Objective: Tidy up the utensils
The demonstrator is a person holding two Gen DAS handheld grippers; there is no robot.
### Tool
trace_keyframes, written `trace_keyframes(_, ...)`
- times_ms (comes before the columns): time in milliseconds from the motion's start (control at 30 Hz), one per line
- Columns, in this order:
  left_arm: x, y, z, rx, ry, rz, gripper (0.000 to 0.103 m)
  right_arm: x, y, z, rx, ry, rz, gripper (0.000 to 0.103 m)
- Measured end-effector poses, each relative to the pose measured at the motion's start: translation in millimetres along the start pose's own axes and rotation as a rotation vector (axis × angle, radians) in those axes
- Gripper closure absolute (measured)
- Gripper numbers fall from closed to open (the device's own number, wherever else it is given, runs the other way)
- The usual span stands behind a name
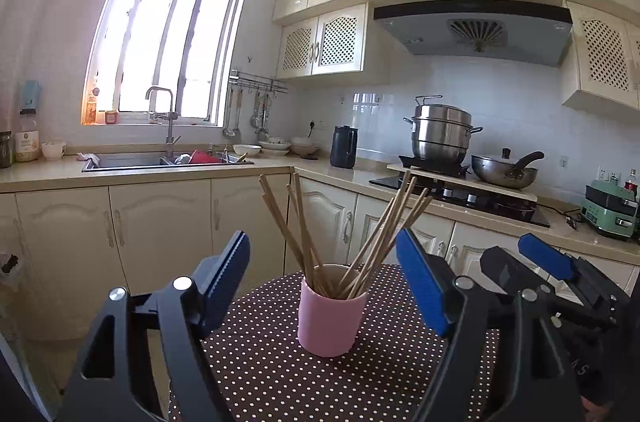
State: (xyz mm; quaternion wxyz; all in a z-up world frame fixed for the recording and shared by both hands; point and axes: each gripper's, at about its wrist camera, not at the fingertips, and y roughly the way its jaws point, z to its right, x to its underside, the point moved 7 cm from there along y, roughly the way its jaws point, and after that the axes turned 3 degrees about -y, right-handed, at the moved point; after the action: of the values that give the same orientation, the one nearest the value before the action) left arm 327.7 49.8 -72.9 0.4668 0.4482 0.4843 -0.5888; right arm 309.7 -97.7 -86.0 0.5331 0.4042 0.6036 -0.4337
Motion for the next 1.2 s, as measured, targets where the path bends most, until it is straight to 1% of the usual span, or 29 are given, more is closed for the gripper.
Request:
trace_keyframes(167, -4, -39, 23, 0.012, 0.06, 0.026, 0.023, -8, -39, 5, 0.033, 0.039, 0.008, 0.027)
trace_keyframes(300, -4, -67, 33, 0.028, 0.064, 0.017, 0.021, -11, -65, 5, 0.027, 0.056, 0.011, 0.024)
trace_keyframes(367, -5, -80, 37, 0.033, 0.071, 0.015, 0.021, -13, -81, 3, 0.032, 0.05, 0.022, 0.02)
trace_keyframes(467, -7, -101, 45, 0.036, 0.097, 0.022, 0.021, -19, -104, -2, 0.06, 0.014, 0.045, 0.017)
trace_keyframes(633, -14, -135, 58, 0.025, 0.119, 0.05, 0.019, -26, -135, -6, 0.08, -0.009, 0.063, 0.014)
trace_keyframes(833, -17, -169, 74, 0.034, 0.14, 0.097, 0.019, -29, -162, -1, 0.073, 0.039, 0.074, 0.012)
trace_keyframes(933, -18, -183, 81, 0.026, 0.153, 0.126, 0.019, -30, -170, 1, 0.085, 0.034, 0.075, 0.012)
trace_keyframes(1033, -20, -192, 87, 0.028, 0.161, 0.145, 0.019, -31, -179, 3, 0.099, 0.032, 0.081, 0.012)
trace_keyframes(1200, -19, -200, 91, 0.034, 0.149, 0.147, 0.019, -33, -192, 1, 0.11, 0.016, 0.094, 0.012)
